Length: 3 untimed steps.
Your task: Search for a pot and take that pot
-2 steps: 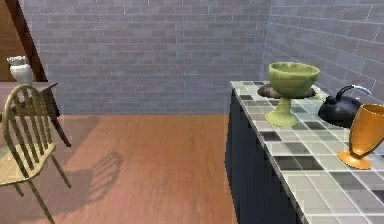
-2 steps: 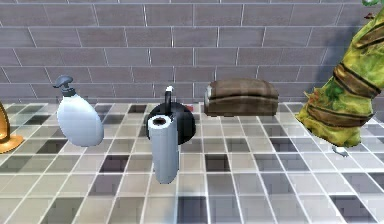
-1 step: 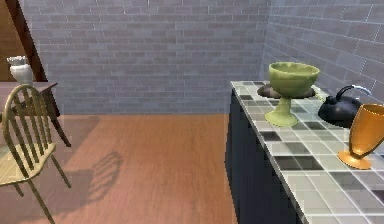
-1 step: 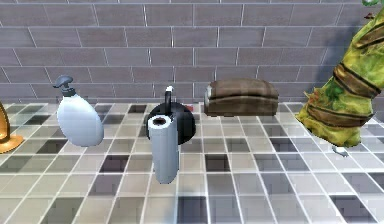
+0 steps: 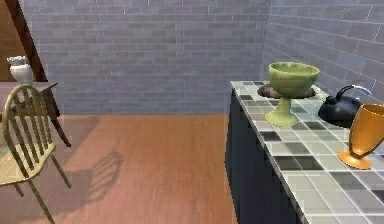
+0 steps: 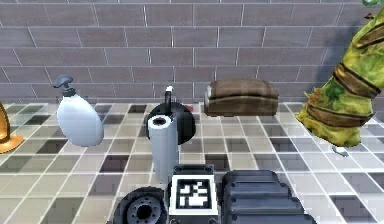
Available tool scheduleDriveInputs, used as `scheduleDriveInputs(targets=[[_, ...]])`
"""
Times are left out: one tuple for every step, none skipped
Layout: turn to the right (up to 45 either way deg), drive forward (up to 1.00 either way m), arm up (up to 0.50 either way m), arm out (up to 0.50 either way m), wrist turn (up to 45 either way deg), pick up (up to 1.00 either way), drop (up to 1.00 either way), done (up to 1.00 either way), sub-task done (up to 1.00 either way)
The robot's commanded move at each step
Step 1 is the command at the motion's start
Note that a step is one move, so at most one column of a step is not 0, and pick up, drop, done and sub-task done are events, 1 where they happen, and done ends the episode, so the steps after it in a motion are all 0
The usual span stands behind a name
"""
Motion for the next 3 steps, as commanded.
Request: scheduleDriveInputs(targets=[[0.0, 0.00, 0.00, 0.26, 0.0, 0.00, 0.00, 0.00, 0.00], [0.0, 0.00, 0.00, 0.00, 45.0, 0.00, 0.00, 0.00, 0.00], [0.0, 0.00, 0.00, 0.00, 45.0, 0.00, 0.00, 0.00, 0.00]])
